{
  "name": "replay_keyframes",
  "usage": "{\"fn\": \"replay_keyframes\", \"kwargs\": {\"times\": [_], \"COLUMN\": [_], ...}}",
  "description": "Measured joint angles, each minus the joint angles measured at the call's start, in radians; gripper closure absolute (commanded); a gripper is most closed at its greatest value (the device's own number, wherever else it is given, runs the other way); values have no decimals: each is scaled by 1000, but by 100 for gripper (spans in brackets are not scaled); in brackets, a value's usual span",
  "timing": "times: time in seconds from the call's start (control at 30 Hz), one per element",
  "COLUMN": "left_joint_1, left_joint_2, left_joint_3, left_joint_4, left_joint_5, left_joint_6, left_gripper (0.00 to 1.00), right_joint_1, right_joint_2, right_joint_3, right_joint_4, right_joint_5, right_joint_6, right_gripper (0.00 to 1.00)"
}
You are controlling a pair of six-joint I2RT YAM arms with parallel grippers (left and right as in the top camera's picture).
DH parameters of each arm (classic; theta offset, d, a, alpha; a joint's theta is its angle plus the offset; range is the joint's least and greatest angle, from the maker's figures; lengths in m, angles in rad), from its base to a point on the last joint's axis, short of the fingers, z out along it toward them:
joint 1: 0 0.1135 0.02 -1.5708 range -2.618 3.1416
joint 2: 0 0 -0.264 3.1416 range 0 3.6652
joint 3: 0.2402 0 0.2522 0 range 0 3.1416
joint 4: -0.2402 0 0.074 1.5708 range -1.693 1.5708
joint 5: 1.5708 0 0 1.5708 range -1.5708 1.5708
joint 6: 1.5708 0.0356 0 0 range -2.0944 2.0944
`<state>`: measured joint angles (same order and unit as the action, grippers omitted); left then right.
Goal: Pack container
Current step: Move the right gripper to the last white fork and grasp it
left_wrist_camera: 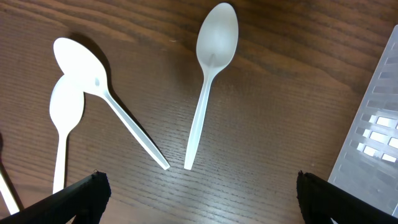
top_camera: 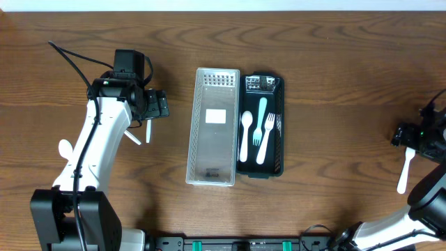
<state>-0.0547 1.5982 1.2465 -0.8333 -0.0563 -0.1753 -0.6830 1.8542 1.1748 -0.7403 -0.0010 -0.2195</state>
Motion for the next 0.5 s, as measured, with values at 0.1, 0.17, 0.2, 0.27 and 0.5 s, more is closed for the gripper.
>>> {"fn": "replay_keyframes", "kwargs": {"times": [0.1, 0.17, 0.2, 0.27, 0.5], "left_joint_1": [0, 0, 0, 0, 0], "left_joint_2": [0, 0, 0, 0, 0], "left_joint_3": [0, 0, 0, 0, 0], "left_joint_4": [0, 0, 0, 0, 0], "left_joint_5": [0, 0, 0, 0, 0], "left_joint_6": [0, 0, 0, 0, 0], "left_gripper": [2, 2, 2, 2, 2], "right_joint_1": [0, 0, 0, 0, 0], "right_joint_2": [19, 30, 35, 51, 65], "right_joint_3": [0, 0, 0, 0, 0], "right_joint_4": [4, 6, 6, 8, 10], "right_joint_5": [-3, -3, -3, -4, -11], "right_joint_6": [0, 0, 0, 0, 0], "right_gripper": [7, 7, 8, 8, 18]}}
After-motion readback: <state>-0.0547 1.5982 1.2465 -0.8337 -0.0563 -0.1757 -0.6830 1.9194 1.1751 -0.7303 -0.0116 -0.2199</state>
